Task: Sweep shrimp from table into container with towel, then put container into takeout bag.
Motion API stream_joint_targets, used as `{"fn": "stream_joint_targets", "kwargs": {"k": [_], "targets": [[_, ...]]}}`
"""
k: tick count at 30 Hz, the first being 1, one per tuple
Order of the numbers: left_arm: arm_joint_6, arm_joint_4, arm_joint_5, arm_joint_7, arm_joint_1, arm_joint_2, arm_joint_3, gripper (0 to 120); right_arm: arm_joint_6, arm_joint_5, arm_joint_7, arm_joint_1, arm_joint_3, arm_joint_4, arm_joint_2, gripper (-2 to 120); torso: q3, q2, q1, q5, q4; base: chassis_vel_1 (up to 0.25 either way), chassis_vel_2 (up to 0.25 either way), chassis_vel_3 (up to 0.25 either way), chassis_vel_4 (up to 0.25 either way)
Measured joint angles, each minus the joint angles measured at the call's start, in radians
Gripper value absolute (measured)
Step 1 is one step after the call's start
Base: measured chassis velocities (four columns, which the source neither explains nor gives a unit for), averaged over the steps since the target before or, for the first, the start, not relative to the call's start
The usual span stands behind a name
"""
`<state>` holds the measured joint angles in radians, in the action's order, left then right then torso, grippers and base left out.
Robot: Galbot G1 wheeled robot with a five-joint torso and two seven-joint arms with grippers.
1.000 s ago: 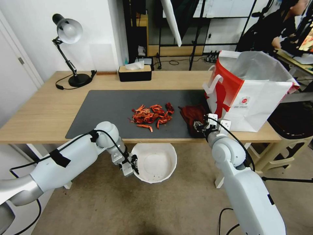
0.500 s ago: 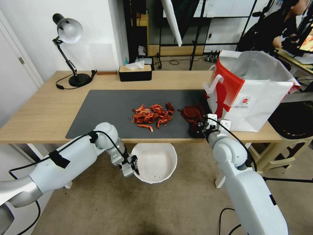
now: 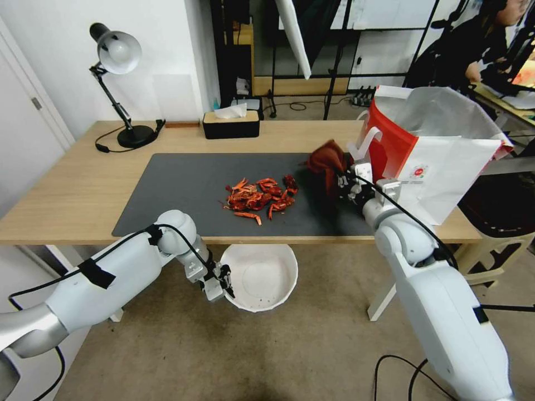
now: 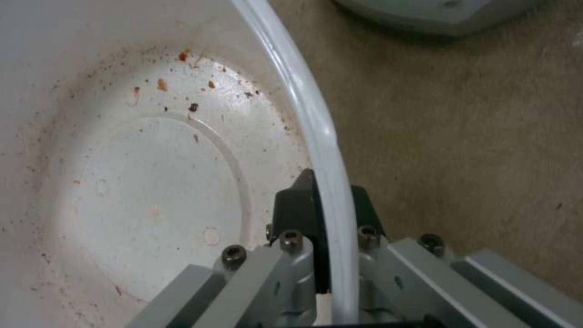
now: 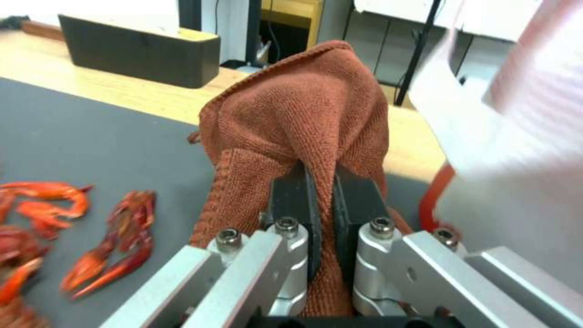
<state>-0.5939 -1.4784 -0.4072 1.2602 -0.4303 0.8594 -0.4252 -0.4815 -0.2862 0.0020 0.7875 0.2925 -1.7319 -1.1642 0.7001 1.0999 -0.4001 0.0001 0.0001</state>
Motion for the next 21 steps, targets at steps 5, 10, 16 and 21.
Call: {"fn": "stream_joint_targets", "kwargs": {"k": [5,10,16,21], "targets": [[-0.001,0.001,0.0,-0.001,-0.001,0.005,0.003,0,-0.015,0.025,0.003,-0.054,-0.049,0.049,0.003,2,0.0,0.0,0.0,-0.0002,0.0,0.0,0.0,0.0,0.0],[-0.003,0.006,0.0,-0.002,-0.001,0.005,0.003,0,-0.029,0.048,0.012,-0.099,-0.097,0.112,-0.004,2,0.0,0.0,0.0,-0.0002,-0.0001,0.0,0.0,0.0,0.0],[-0.006,0.012,-0.001,-0.004,-0.001,0.007,0.003,0,-0.029,0.065,0.02,-0.136,-0.126,0.181,-0.02,2,0.0,0.0,0.0,-0.0001,-0.0002,0.0,0.0,0.0,0.0],[-0.009,0.02,0.0,-0.004,0.0,0.008,0.003,0,-0.027,0.061,0.009,-0.171,-0.146,0.242,-0.033,2,0.0,0.0,0.0,-0.0001,0.0,0.0,0.0,0.0,0.0]]}}
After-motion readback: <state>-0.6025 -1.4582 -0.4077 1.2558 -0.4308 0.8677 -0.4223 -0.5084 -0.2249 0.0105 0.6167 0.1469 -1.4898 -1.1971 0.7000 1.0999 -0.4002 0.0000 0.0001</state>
